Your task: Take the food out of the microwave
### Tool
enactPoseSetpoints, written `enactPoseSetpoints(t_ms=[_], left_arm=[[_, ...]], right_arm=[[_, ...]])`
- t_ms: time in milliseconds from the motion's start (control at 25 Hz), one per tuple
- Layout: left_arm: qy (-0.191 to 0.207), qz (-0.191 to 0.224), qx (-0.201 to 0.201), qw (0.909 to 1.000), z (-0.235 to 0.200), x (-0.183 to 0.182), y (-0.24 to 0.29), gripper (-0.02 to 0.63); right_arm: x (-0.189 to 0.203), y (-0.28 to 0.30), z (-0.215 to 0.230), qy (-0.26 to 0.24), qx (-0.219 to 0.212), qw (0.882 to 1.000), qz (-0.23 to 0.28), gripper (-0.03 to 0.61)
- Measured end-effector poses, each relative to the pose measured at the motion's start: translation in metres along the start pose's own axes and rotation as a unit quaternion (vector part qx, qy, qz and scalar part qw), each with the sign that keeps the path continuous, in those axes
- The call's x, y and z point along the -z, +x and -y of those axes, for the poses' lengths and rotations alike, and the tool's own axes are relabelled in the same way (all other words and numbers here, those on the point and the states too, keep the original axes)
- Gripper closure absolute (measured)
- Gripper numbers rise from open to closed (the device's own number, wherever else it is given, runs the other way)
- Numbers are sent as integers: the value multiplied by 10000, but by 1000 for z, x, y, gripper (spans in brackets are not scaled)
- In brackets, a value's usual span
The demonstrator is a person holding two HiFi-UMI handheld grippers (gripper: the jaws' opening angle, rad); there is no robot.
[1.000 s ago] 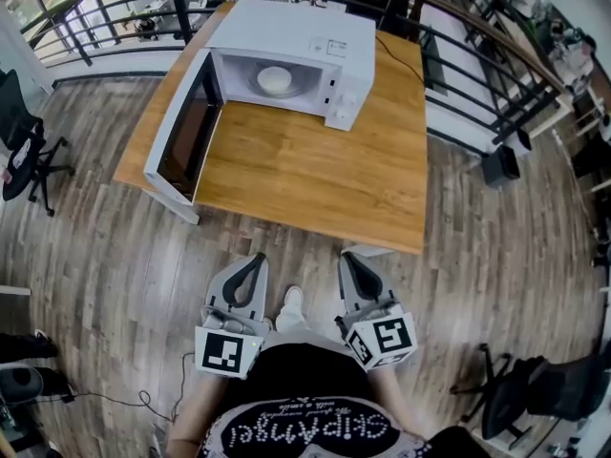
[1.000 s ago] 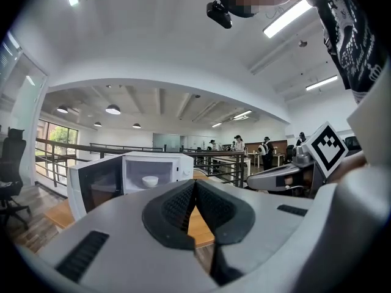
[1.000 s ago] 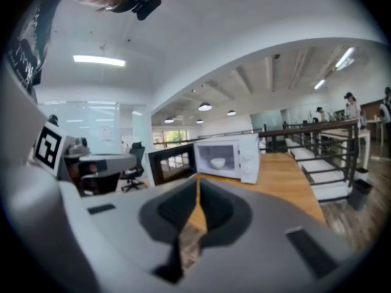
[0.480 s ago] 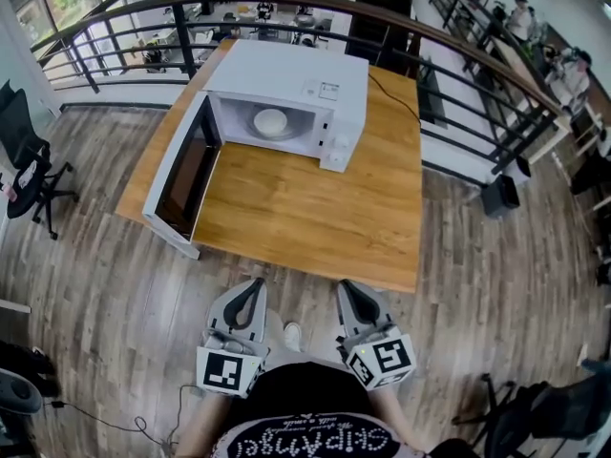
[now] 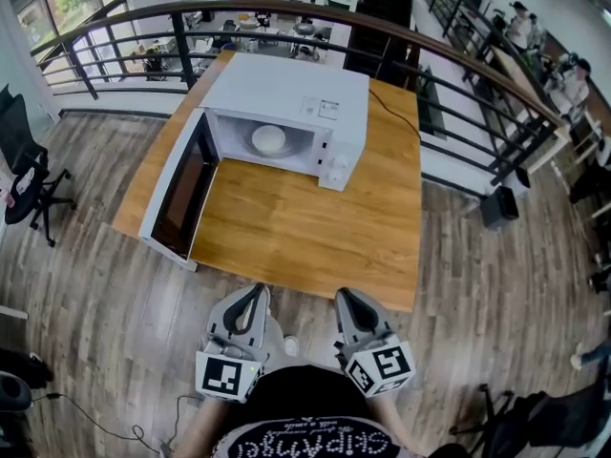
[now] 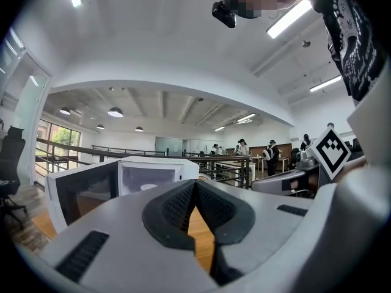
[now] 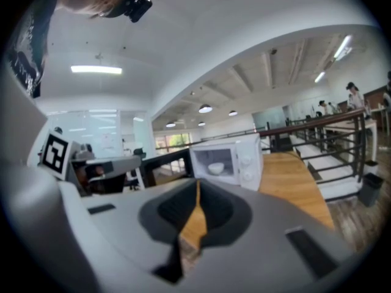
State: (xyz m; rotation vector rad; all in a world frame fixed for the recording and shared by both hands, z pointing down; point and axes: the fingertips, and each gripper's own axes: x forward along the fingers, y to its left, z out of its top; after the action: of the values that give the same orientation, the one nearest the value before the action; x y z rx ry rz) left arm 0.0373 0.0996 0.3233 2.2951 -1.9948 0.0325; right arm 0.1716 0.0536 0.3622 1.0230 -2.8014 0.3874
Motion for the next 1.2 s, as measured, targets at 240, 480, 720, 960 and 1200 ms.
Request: enactPoseSetpoints(t_ms=[240,480,720,960,1200], left_arm=[[-70,46,30,10000,-30,-6,30,581],[-73,89,221,9997,-66,-17,67,581],[-87,27,380,9992,-104,-25,100,581],[-178,-24,473,9987,-137,-25,123,581],[-271,-118,584,9979,-162,-20,142,581]], right_arm=[[-13,35,4,39,-20,10000,22,541],[-32,82,9,12,35,10000,12,541],[-44,126,15,47,197,9998,-42,541],[-50,162,14,108,315,9994,-117,541],[-51,192,15,147,420,9988,-199,541]])
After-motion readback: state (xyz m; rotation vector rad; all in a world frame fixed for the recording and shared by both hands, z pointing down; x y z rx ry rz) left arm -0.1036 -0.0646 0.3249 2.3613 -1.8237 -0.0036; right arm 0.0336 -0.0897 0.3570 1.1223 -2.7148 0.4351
